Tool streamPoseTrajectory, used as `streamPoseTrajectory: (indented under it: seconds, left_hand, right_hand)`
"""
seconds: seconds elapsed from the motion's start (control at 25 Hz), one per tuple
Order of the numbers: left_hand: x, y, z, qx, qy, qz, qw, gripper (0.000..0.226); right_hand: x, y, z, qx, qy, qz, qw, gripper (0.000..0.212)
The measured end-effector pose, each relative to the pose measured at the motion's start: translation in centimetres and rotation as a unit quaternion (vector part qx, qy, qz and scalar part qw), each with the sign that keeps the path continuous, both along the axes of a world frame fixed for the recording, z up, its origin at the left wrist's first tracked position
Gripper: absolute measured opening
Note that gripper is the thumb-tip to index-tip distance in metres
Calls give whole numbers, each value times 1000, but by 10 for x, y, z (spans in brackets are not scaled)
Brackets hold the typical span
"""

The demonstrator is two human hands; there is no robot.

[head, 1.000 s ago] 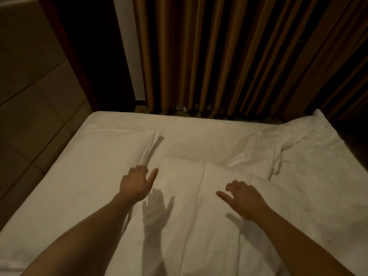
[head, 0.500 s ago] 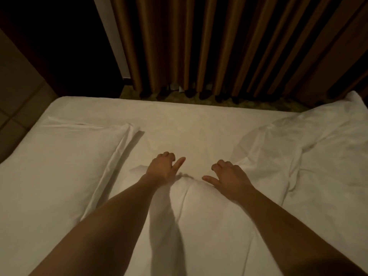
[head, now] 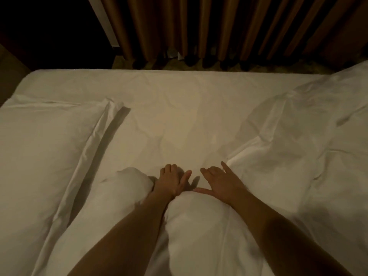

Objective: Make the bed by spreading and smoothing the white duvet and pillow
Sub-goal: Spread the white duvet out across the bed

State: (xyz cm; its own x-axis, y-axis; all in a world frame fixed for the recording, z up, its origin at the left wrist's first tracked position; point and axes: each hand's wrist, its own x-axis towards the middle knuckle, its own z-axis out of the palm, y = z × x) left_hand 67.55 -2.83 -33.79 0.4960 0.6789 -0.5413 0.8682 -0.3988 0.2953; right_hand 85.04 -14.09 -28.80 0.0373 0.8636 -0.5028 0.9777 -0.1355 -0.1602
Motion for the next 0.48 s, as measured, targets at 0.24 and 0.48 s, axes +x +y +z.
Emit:
streamPoseTrajectory:
  seconds: [0.24, 0.48]
  left_hand:
    - [-5, -17, 25, 20, -40, 77, 996, 56]
    - [-16, -35, 33, 48, -29, 117, 991, 59]
  right_hand:
    - [0, 2, -8, -2, -27, 41, 999, 140]
    - [27, -6, -22, -44, -62, 150, 986, 113]
